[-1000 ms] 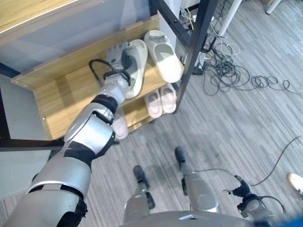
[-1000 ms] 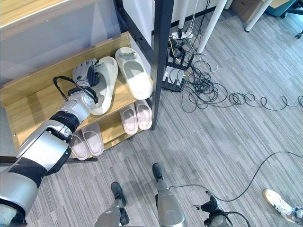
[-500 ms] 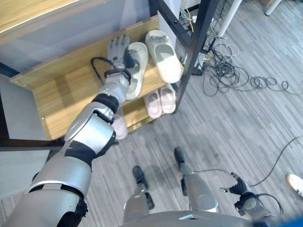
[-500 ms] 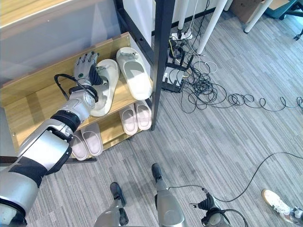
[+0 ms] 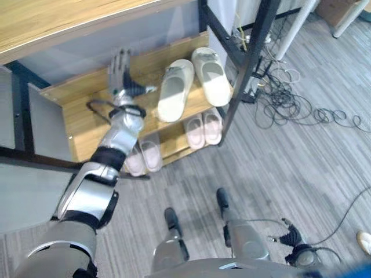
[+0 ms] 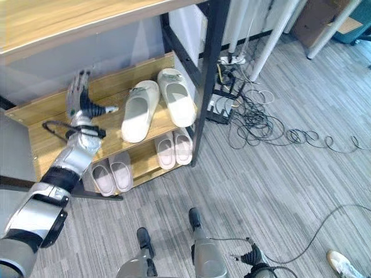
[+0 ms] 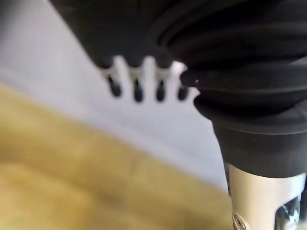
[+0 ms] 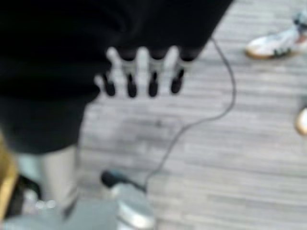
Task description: Arrange the slippers neatly on the shoe rack.
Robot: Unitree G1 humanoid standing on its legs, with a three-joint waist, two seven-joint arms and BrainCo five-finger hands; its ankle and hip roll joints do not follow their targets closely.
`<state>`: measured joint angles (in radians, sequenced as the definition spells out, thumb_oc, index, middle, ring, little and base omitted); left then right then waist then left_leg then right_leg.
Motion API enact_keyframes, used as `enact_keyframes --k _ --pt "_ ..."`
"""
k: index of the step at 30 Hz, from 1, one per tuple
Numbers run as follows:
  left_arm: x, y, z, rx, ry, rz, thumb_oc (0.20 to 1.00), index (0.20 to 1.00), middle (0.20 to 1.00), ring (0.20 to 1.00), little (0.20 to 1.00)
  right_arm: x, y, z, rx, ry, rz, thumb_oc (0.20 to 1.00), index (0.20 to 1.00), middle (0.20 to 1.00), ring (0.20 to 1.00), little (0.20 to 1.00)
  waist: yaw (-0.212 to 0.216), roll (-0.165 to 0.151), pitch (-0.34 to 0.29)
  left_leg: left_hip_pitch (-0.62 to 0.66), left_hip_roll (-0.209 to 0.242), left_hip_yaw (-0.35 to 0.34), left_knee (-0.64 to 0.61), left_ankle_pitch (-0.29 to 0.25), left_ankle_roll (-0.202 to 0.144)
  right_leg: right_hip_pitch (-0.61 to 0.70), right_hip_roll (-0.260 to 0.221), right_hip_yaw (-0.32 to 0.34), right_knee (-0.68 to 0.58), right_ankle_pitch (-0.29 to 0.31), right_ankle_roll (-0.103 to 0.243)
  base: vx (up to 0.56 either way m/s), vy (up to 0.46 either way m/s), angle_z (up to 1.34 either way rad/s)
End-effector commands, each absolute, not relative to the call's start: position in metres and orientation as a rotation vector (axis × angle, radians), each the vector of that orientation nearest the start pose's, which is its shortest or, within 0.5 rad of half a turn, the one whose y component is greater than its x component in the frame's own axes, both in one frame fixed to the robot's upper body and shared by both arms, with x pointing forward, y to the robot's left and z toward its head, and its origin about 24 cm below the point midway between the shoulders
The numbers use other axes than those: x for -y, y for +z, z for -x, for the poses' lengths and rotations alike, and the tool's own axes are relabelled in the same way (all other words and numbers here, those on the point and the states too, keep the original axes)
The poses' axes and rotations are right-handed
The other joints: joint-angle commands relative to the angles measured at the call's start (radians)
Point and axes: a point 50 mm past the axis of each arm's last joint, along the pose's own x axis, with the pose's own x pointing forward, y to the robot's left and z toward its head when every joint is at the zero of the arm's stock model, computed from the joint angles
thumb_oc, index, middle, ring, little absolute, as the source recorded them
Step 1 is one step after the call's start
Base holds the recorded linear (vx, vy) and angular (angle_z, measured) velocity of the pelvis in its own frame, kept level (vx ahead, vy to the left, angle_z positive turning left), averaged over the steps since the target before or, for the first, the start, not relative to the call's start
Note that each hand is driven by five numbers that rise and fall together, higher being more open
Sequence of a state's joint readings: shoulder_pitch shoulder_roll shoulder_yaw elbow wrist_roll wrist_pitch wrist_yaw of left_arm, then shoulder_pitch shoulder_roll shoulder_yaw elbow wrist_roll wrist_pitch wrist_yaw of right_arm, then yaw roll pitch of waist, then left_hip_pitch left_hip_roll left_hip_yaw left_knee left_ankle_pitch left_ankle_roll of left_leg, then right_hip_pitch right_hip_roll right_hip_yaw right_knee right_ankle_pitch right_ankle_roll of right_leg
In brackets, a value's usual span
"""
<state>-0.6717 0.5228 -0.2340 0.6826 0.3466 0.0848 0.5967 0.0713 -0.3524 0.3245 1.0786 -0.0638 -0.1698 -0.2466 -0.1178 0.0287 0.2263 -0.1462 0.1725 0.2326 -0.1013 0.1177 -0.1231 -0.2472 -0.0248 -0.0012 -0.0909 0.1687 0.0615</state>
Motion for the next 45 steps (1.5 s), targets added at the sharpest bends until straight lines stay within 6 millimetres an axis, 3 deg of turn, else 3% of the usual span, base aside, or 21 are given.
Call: enact_keyframes --k 1,6,8,10,11,18,28,33,38,45 --pt "-0.249 0.172 -0.372 0.313 0.629 -0.996 1.0 1.0 1.0 1.0 1.0 0.265 -0.135 -0.105 -0.923 -0.063 0.649 1.0 1.0 1.0 1.0 1.0 0.001 0.03 0.055 -0.05 -0.003 -0.082 0.014 -0.008 0.009 -0.09 -0.03 -0.055 0.194 -0.188 0.042 -0.03 -0.003 0.11" --pt "-0.24 0.162 -0.37 0.316 0.56 -0.961 1.0 1.0 1.0 1.0 1.0 0.268 -0.135 -0.105 -0.929 -0.078 0.655 1.0 1.0 1.0 1.0 1.0 0.005 0.031 0.061 -0.055 -0.006 -0.09 0.014 -0.005 0.011 -0.094 -0.028 -0.06 0.197 -0.186 0.04 -0.02 0.0 0.1" --pt "-0.205 0.152 -0.363 0.408 0.432 -0.86 1.0 1.0 1.0 1.0 1.0 0.264 -0.133 -0.12 -0.896 -0.091 0.688 1.0 1.0 1.0 1.0 1.0 0.016 0.037 0.052 -0.055 -0.007 -0.092 0.014 -0.006 0.014 -0.094 -0.025 -0.06 0.201 -0.191 0.036 0.0 0.0 0.0" --pt "-0.202 0.152 -0.361 0.422 0.419 -0.853 1.0 1.0 1.0 1.0 1.0 0.268 -0.131 -0.12 -0.897 -0.102 0.708 1.0 1.0 1.0 1.0 1.0 0.016 0.036 0.05 -0.056 -0.007 -0.09 0.014 -0.007 0.014 -0.096 -0.025 -0.058 0.201 -0.191 0.037 0.0 0.0 0.0" --pt "-0.19 0.152 -0.359 0.449 0.379 -0.833 1.0 1.0 1.0 1.0 1.0 0.274 -0.129 -0.122 -0.89 -0.133 0.727 1.0 1.0 1.0 1.0 1.0 0.015 0.039 0.048 -0.057 -0.007 -0.09 0.014 -0.007 0.015 -0.098 -0.025 -0.056 0.203 -0.191 0.037 0.0 0.0 0.0" --pt "-0.158 0.139 -0.362 0.431 0.224 -0.85 1.0 1.0 1.0 1.0 1.0 0.277 -0.128 -0.126 -0.9 -0.161 0.71 1.0 1.0 1.0 1.0 1.0 0.014 0.05 0.043 -0.06 -0.01 -0.091 0.014 -0.008 0.016 -0.1 -0.026 -0.054 0.199 -0.189 0.038 0.0 0.0 0.0" --pt "-0.149 0.1 -0.364 0.228 0.154 -0.701 1.0 1.0 1.0 1.0 1.0 0.277 -0.13 -0.125 -0.927 -0.177 0.706 1.0 1.0 1.0 1.0 1.0 0.014 0.064 0.026 -0.057 -0.01 -0.091 0.014 -0.004 0.018 -0.098 -0.026 -0.055 0.196 -0.189 0.035 0.0 0.0 0.0" --pt "-0.144 0.094 -0.363 0.193 0.126 -0.652 1.0 1.0 1.0 1.0 1.0 0.278 -0.131 -0.123 -0.938 -0.187 0.701 1.0 1.0 1.0 1.0 1.0 0.015 0.07 0.021 -0.055 -0.01 -0.094 0.014 -0.004 0.018 -0.093 -0.025 -0.059 0.194 -0.19 0.034 0.0 0.0 0.0" --pt "-0.131 0.093 -0.358 0.187 0.056 -0.507 1.0 1.0 1.0 1.0 1.0 0.275 -0.131 -0.126 -0.937 -0.185 0.693 1.0 1.0 1.0 1.0 1.0 0.016 0.078 0.015 -0.054 -0.011 -0.097 0.014 -0.002 0.019 -0.089 -0.025 -0.061 0.194 -0.191 0.034 0.0 0.0 0.0" --pt "-0.103 0.109 -0.349 0.257 -0.079 -0.31 1.0 1.0 1.0 1.0 1.0 0.27 -0.13 -0.134 -0.919 -0.18 0.682 1.0 1.0 1.0 1.0 1.0 0.017 0.089 0.013 -0.053 -0.015 -0.099 0.014 -0.003 0.021 -0.087 -0.028 -0.062 0.193 -0.189 0.035 0.0 0.0 0.0"
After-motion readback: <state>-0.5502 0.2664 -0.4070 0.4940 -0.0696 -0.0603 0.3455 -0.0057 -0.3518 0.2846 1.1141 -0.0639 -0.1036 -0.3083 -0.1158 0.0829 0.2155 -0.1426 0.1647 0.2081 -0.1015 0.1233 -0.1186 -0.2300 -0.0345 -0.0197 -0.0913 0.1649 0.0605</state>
